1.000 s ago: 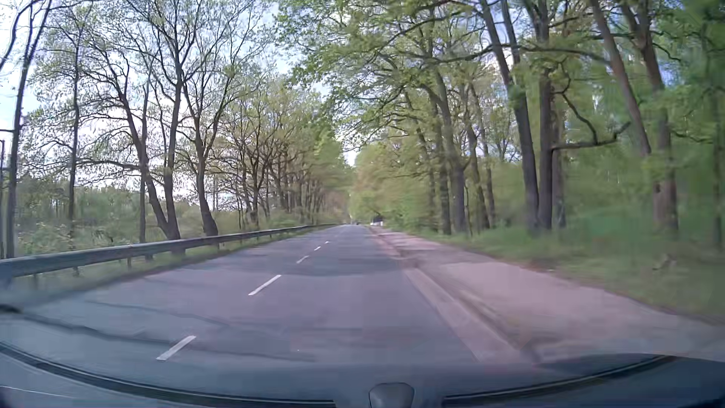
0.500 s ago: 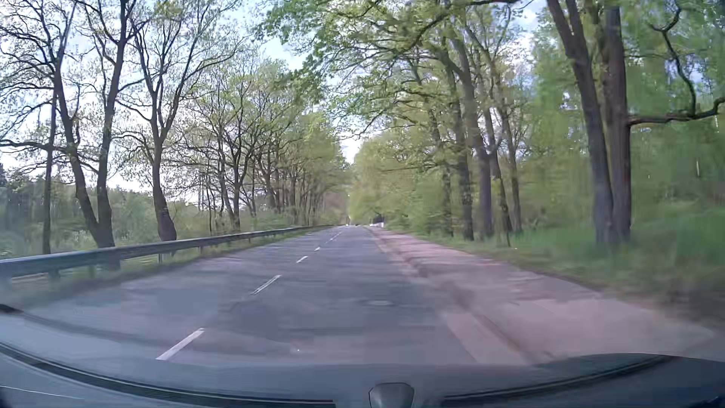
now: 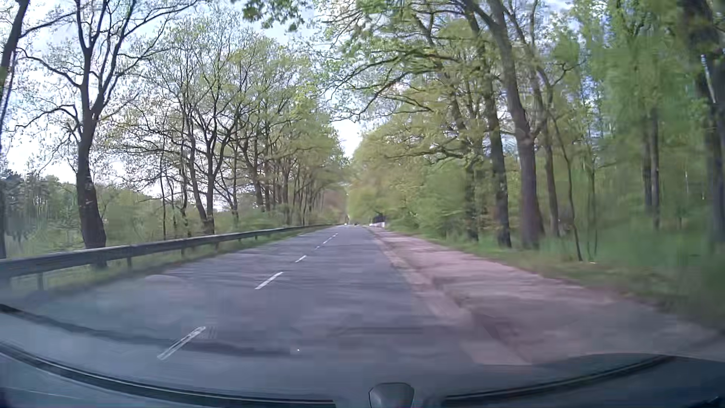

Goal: Follow the waypoints while adhering to traffic rules and regulations

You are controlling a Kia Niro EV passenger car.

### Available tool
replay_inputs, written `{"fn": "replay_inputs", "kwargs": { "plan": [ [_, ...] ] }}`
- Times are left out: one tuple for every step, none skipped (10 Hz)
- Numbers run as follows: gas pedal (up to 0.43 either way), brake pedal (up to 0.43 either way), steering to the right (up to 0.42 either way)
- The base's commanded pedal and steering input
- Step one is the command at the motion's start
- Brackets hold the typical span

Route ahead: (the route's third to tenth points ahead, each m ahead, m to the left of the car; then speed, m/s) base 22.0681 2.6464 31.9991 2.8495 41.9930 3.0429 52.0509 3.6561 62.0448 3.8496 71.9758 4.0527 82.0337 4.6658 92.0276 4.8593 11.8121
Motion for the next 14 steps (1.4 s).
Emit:
{"fn": "replay_inputs", "kwargs": {
  "plan": [
    [0.087, 0.000, -0.002],
    [0.087, 0.000, -0.002],
    [0.087, 0.000, -0.002],
    [0.087, 0.000, -0.005],
    [0.087, 0.000, -0.006],
    [0.087, 0.000, -0.006],
    [0.087, 0.000, -0.006],
    [0.087, 0.000, -0.006],
    [0.087, 0.000, -0.006],
    [0.087, 0.000, -0.006],
    [0.087, 0.000, -0.007],
    [0.098, 0.000, -0.007],
    [0.098, 0.000, -0.007],
    [0.098, 0.000, -0.007]
  ]
}}
